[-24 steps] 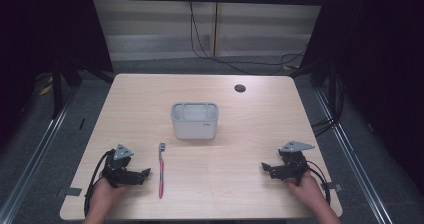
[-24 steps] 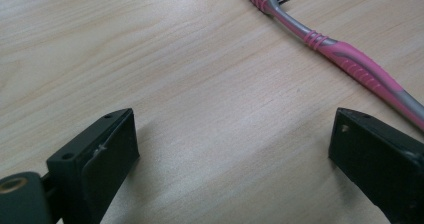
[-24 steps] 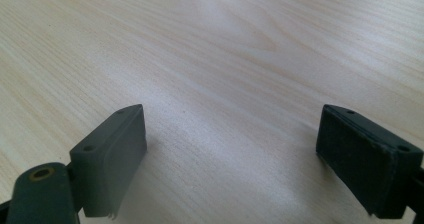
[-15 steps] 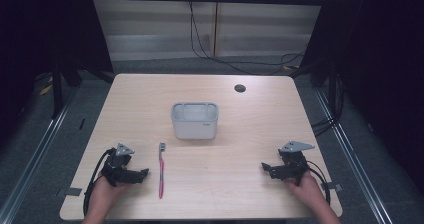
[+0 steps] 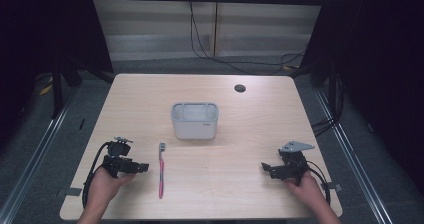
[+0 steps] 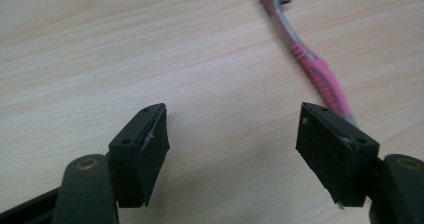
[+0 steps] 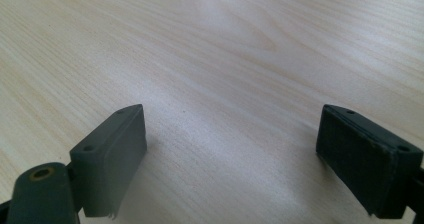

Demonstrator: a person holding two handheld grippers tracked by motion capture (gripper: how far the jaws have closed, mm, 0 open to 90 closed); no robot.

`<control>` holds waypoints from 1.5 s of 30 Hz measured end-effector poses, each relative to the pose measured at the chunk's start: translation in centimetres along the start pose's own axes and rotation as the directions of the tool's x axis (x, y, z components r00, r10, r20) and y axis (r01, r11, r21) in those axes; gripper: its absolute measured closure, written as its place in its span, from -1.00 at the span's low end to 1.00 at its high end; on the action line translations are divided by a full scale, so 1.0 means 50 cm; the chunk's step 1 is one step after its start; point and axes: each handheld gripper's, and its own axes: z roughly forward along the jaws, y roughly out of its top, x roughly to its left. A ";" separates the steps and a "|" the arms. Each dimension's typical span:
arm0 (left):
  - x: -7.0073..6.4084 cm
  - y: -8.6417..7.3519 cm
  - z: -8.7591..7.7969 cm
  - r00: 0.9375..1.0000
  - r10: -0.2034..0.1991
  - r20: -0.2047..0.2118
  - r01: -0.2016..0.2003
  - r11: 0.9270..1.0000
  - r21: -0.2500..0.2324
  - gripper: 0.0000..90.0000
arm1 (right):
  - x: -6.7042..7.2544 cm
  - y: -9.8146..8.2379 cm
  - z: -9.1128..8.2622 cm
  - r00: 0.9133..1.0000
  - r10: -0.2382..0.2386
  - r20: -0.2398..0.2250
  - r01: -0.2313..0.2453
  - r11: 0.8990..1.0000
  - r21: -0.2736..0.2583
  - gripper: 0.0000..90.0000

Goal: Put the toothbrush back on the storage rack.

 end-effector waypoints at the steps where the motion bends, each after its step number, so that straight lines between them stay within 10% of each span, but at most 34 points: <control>1: 0.000 0.000 0.000 1.000 0.000 0.000 0.000 1.000 0.000 -0.36 | 0.000 0.000 0.000 1.000 0.000 0.000 0.000 1.000 0.000 -0.73; 33: -0.073 0.081 0.041 0.999 -0.007 0.032 0.003 0.991 0.136 0.07 | 0.001 -0.001 -0.001 1.000 0.002 0.003 -0.002 1.000 -0.001 -0.73; 45: -0.088 0.093 0.059 0.999 0.036 -0.025 -0.032 0.986 0.167 0.21 | 0.001 -0.001 -0.001 1.000 0.002 0.003 -0.002 1.000 -0.001 -0.73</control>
